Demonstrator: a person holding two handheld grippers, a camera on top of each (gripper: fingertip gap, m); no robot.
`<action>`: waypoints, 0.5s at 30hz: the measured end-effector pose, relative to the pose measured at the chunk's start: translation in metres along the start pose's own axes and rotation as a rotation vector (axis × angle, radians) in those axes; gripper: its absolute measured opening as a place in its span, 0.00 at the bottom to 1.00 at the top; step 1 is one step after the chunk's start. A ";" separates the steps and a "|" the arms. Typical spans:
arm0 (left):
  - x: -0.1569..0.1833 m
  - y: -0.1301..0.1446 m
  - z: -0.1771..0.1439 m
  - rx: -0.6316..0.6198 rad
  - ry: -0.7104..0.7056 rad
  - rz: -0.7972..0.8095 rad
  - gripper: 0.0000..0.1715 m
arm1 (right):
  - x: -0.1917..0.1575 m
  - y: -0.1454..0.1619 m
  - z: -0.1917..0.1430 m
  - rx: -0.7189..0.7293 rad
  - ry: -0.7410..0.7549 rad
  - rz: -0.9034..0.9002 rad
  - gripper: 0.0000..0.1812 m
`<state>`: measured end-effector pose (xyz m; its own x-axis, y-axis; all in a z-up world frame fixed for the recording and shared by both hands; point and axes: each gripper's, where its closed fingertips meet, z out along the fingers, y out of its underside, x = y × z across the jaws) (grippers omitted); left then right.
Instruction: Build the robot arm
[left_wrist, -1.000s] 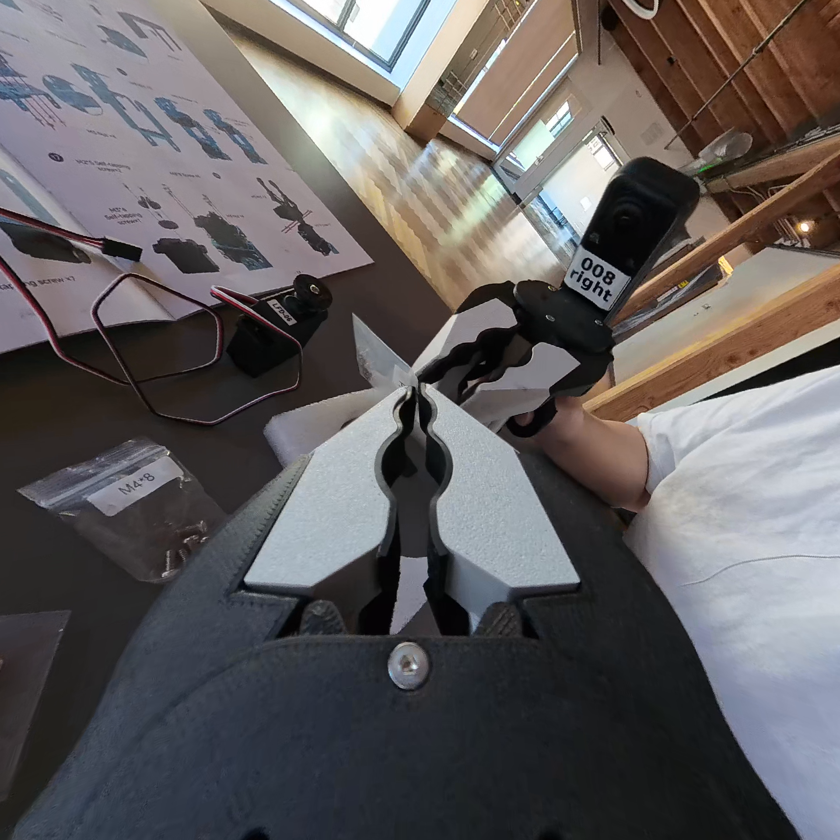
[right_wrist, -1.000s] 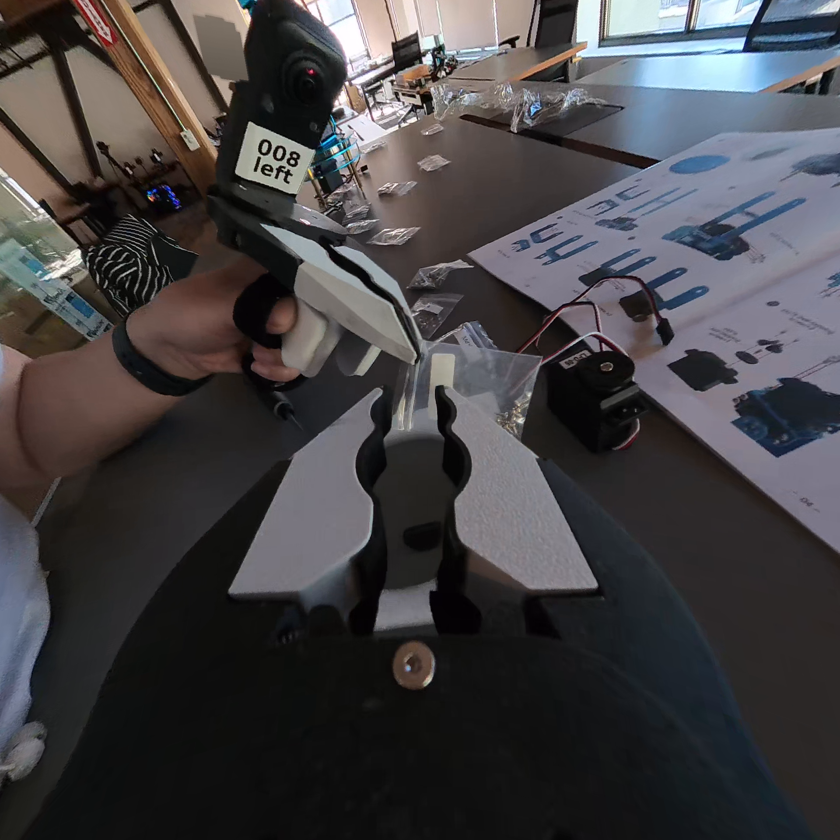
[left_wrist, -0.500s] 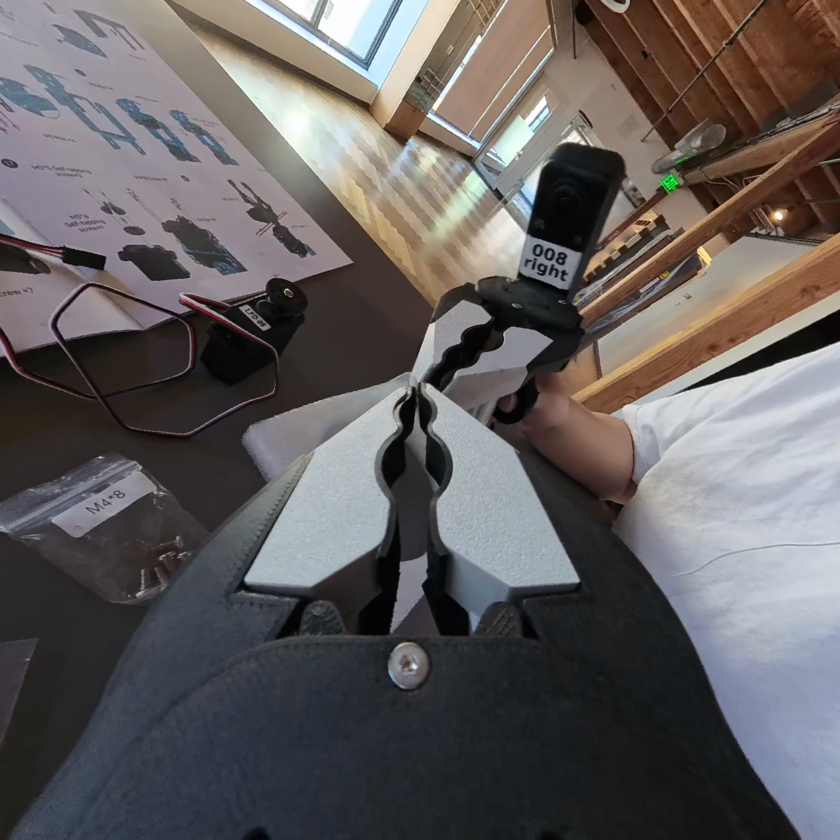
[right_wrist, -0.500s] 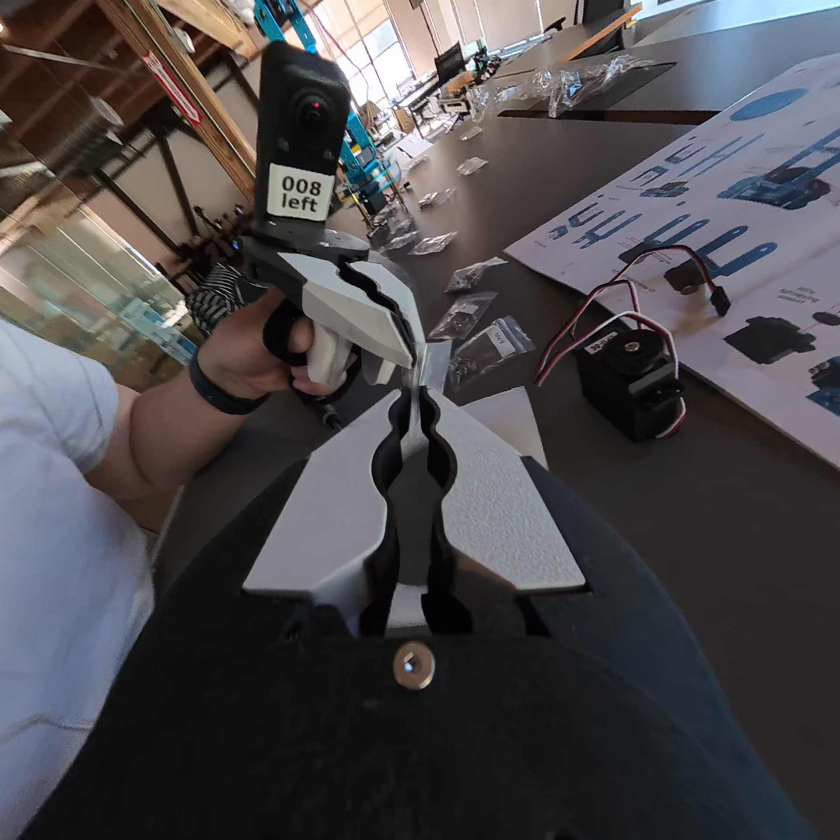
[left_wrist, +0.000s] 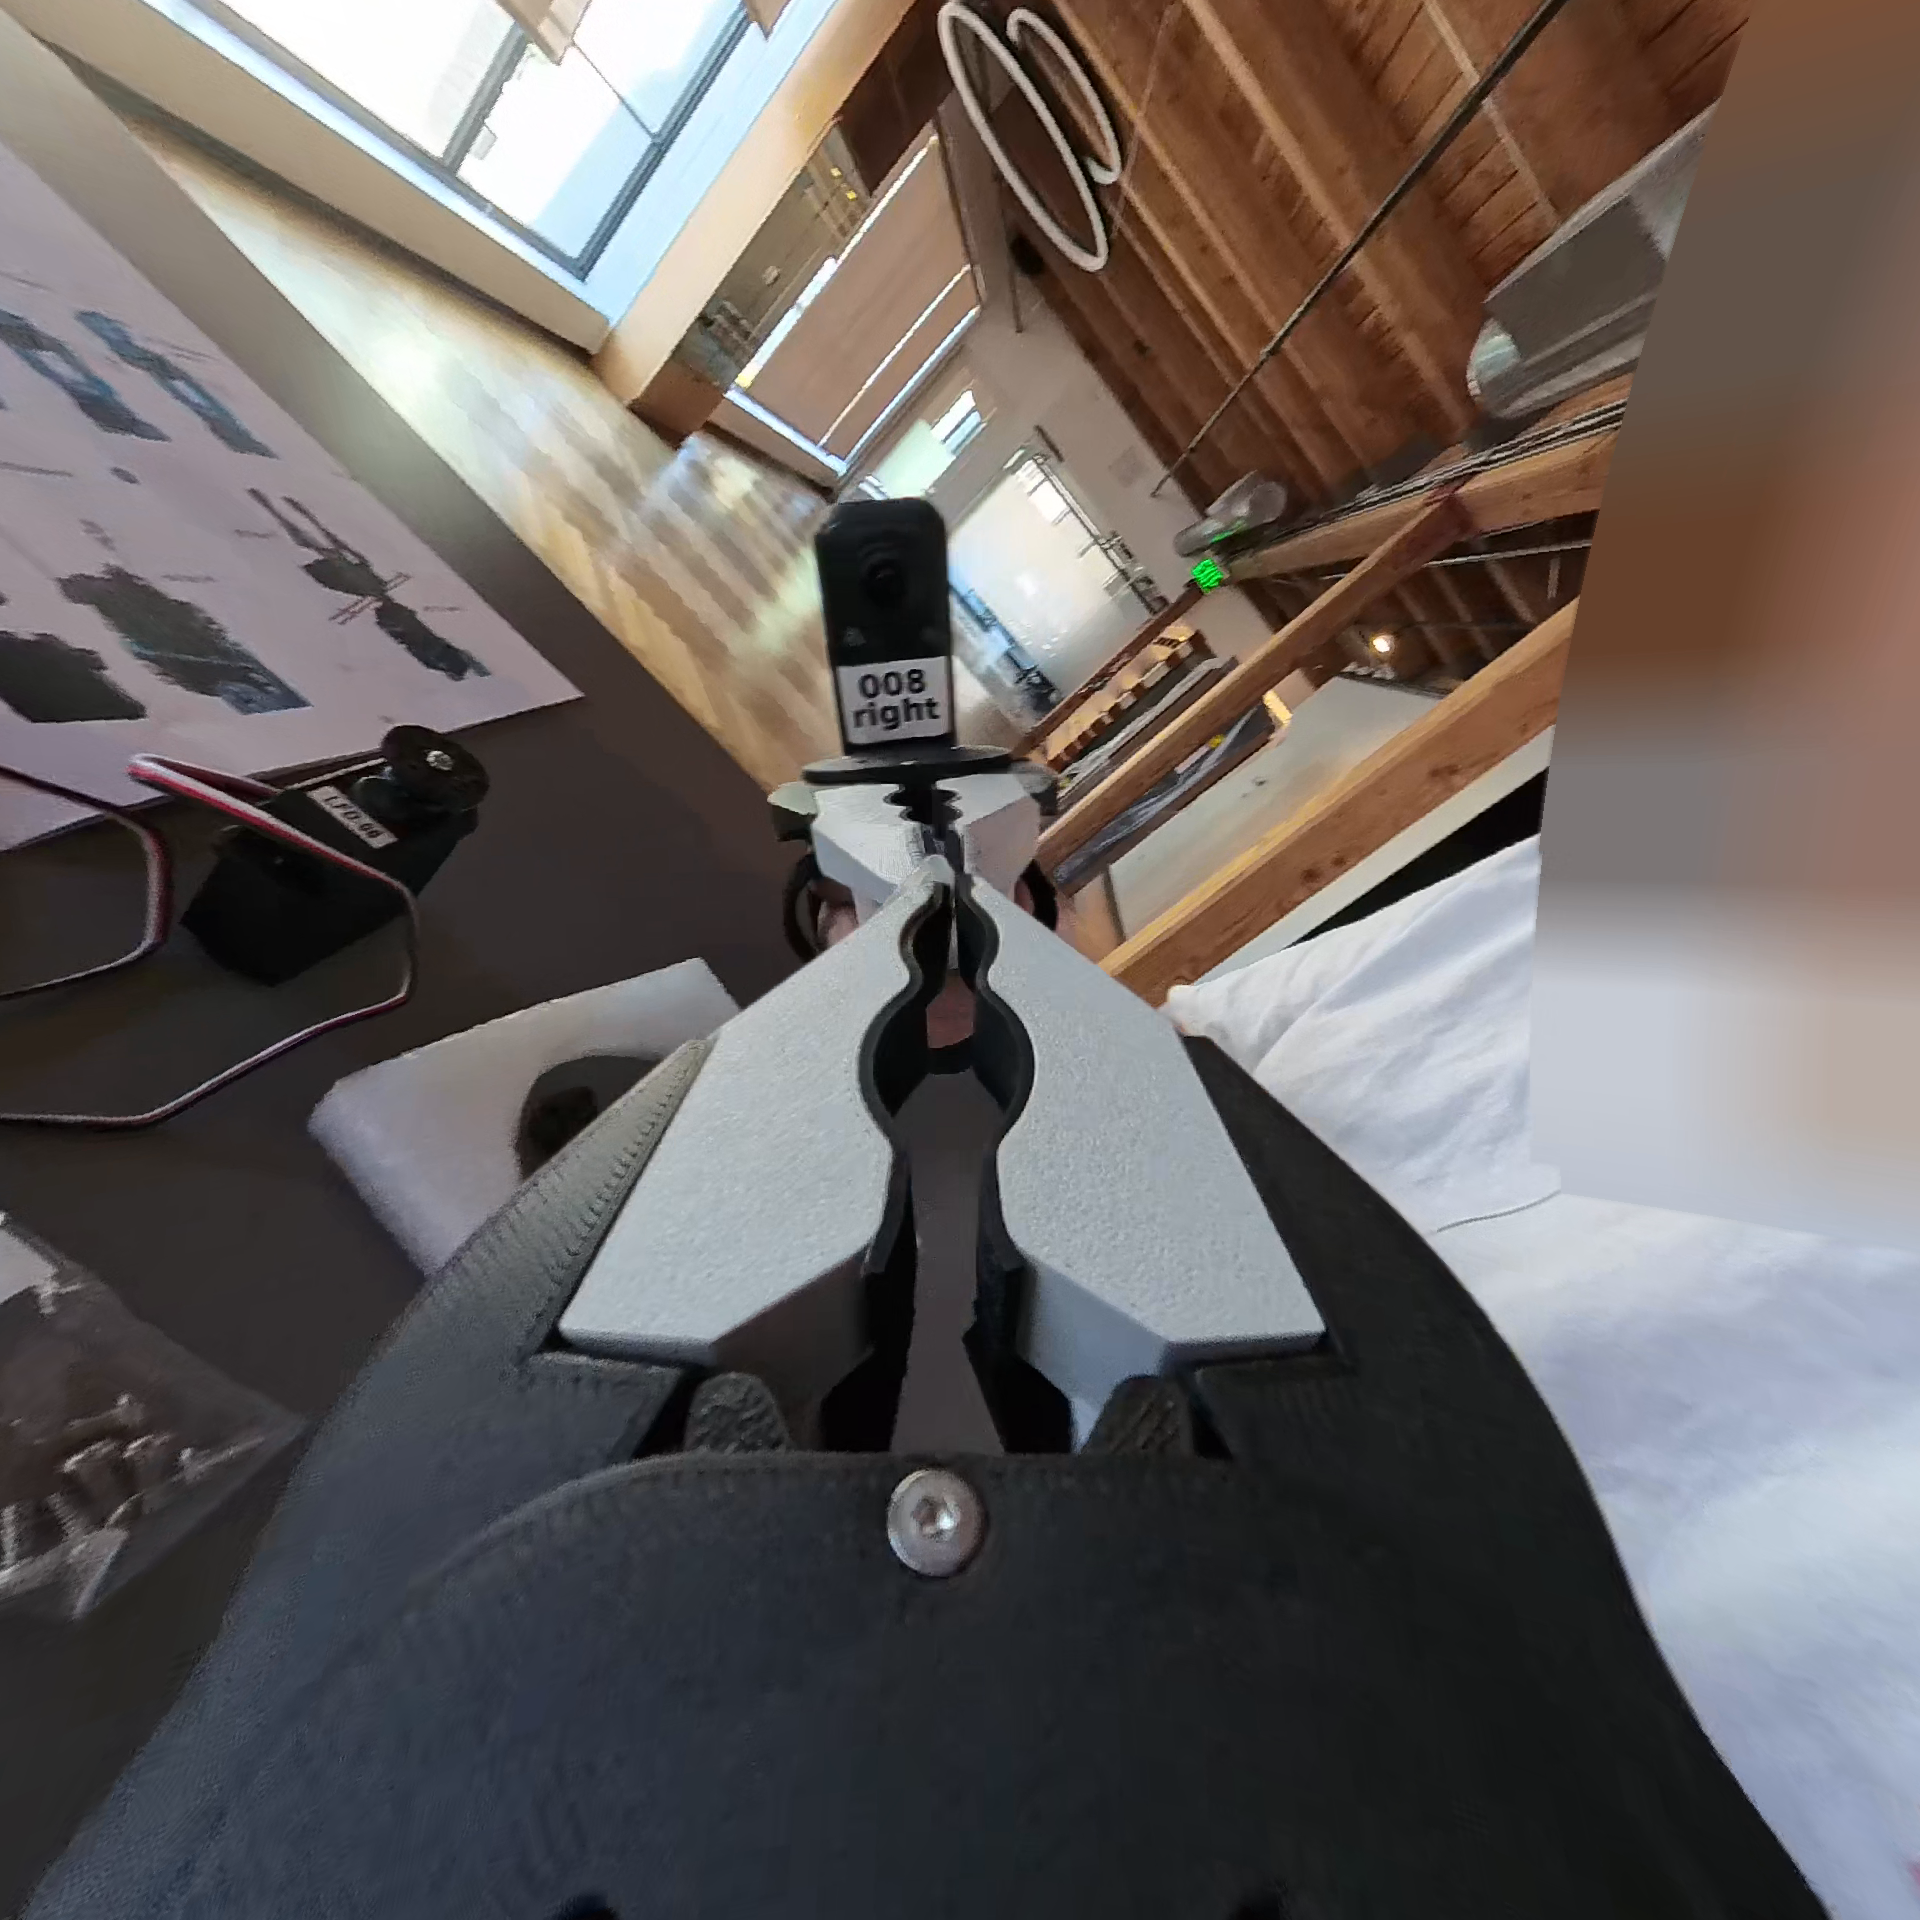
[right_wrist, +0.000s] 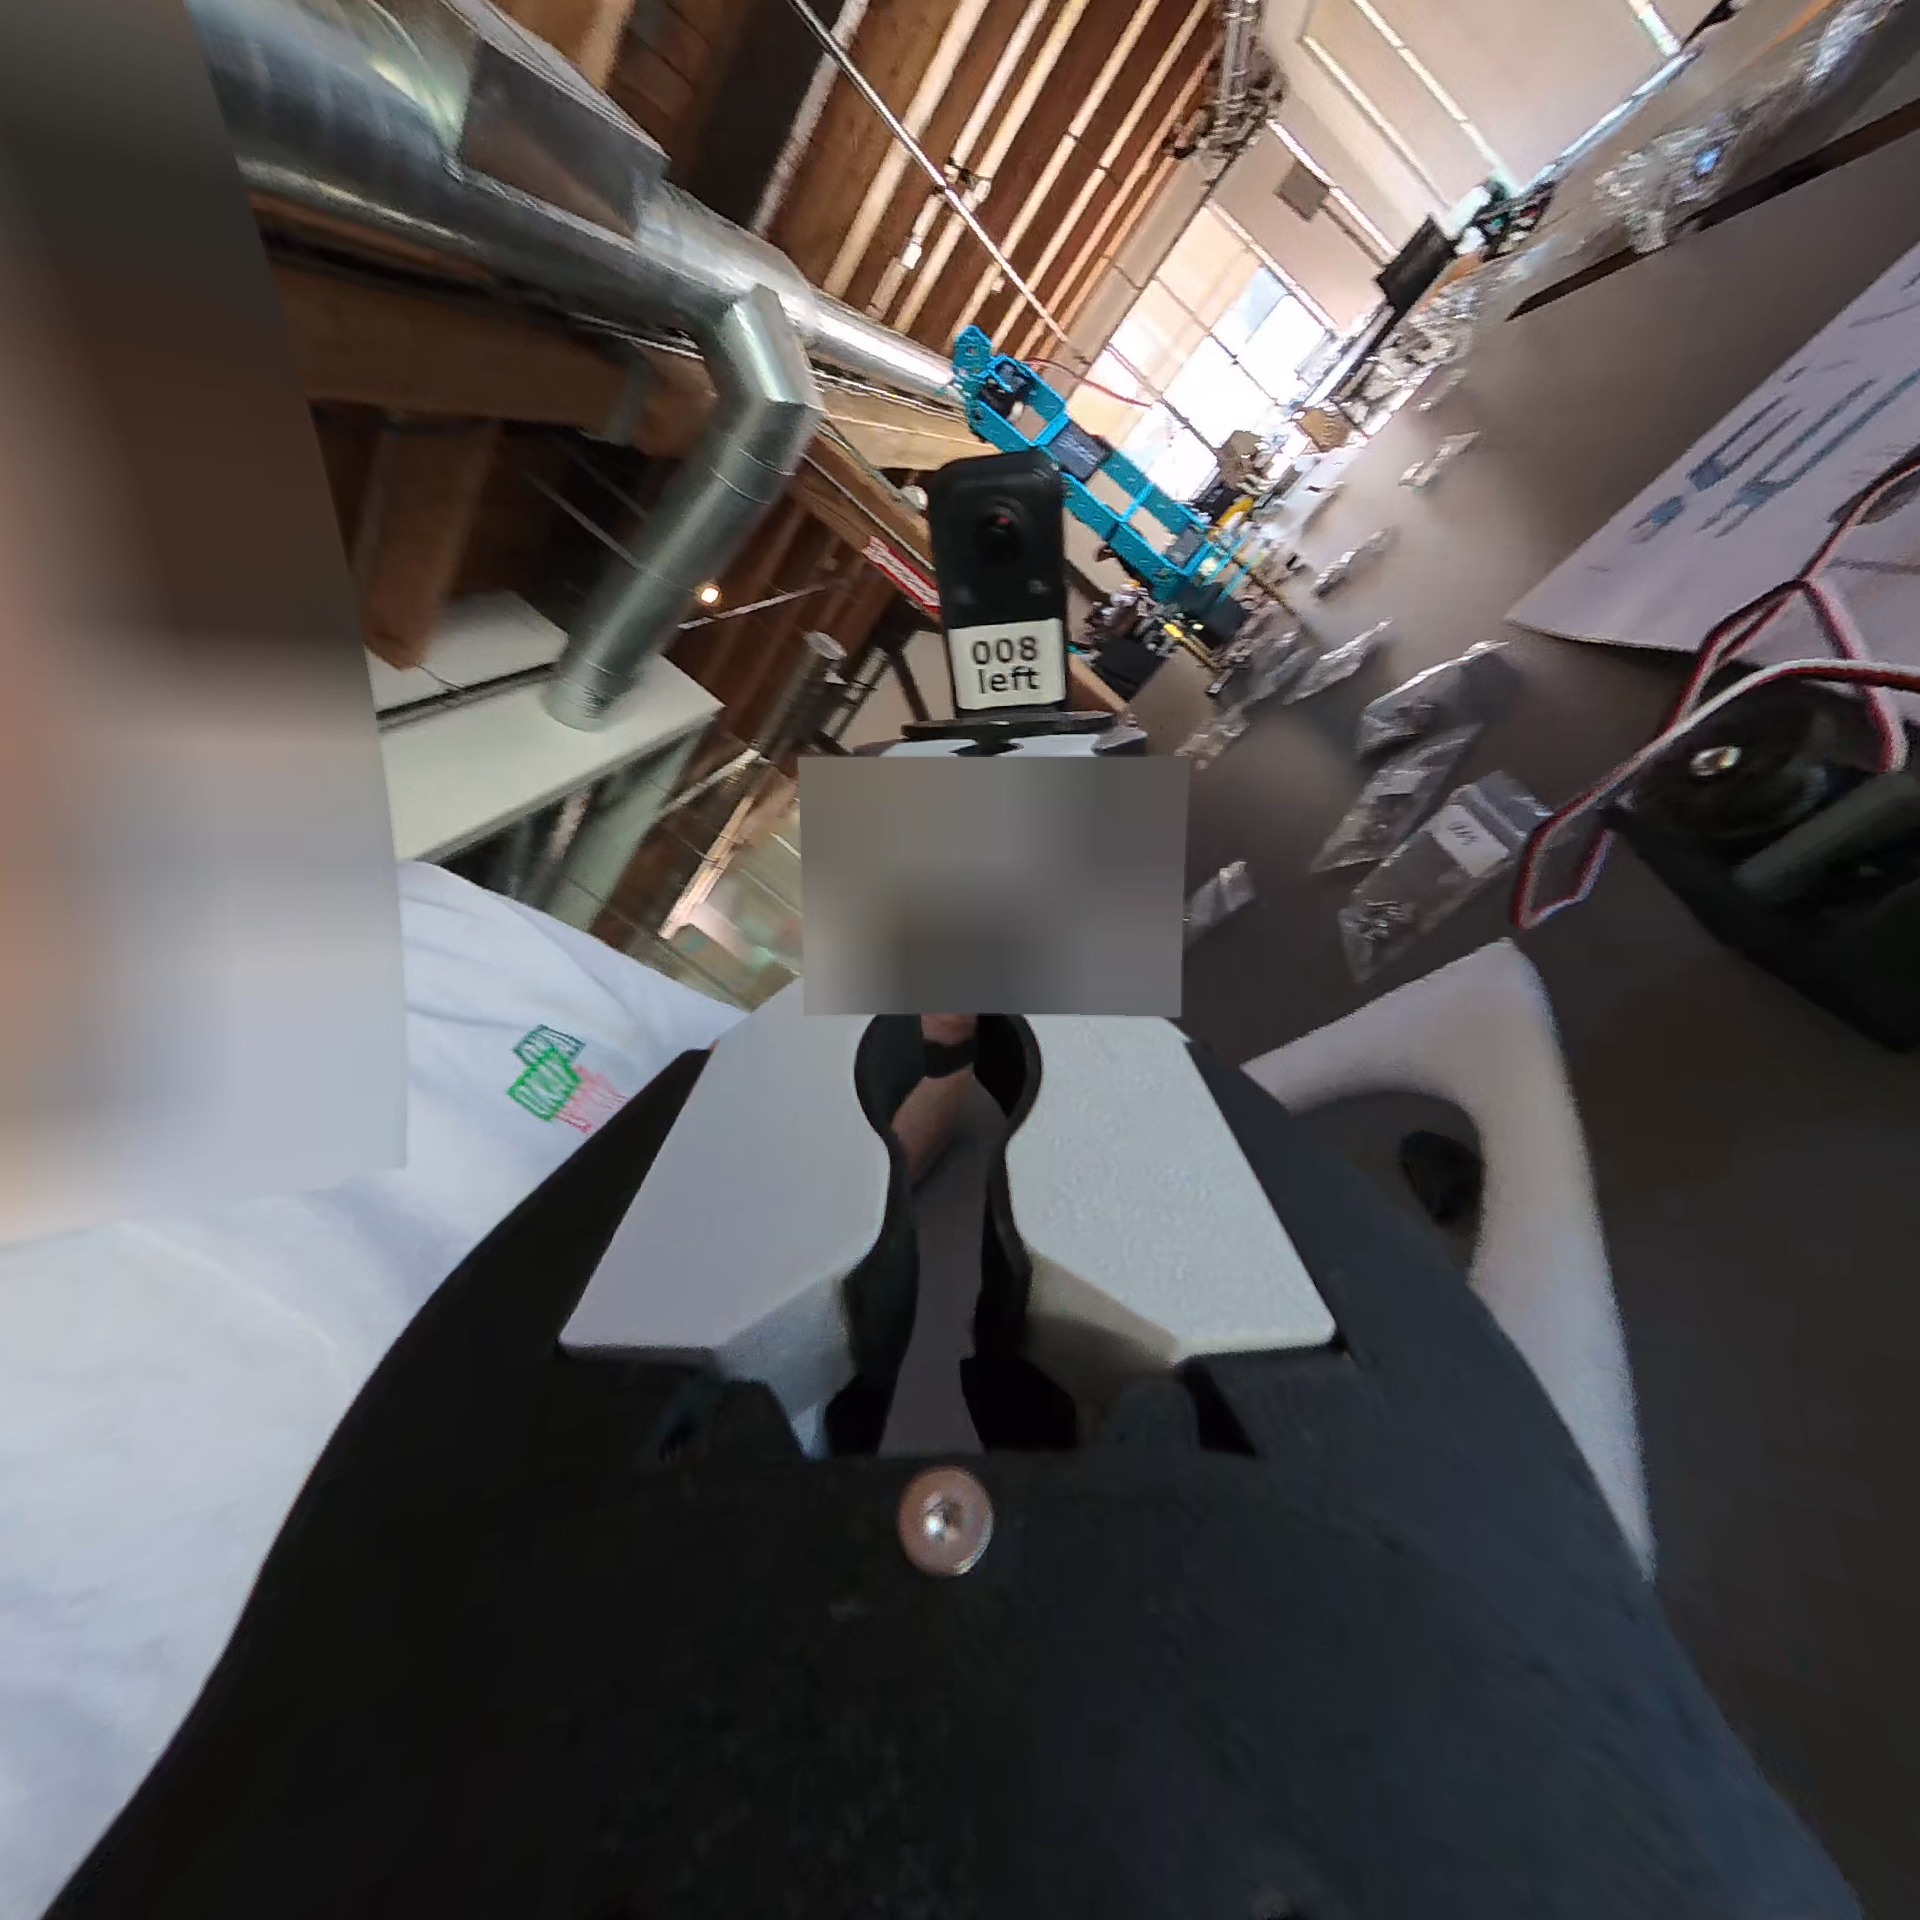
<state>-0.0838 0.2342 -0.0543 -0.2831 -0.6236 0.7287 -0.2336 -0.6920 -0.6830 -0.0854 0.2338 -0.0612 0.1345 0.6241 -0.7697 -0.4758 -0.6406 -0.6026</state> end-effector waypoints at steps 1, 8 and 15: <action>0.002 0.000 0.000 0.002 0.011 -0.002 0.00 | -0.002 -0.001 0.000 0.005 -0.019 0.013 0.00; 0.008 0.000 0.001 0.001 0.041 0.000 0.00 | -0.009 -0.001 -0.001 0.010 -0.100 0.102 0.00; 0.009 0.000 0.001 -0.004 0.042 0.004 0.00 | -0.009 -0.002 -0.002 0.022 -0.133 0.167 0.00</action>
<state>-0.0856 0.2284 -0.0481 -0.3231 -0.6107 0.7230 -0.2362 -0.6877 -0.6865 -0.0842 0.2289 -0.0538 -0.0626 0.5649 -0.8228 -0.5013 -0.7307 -0.4635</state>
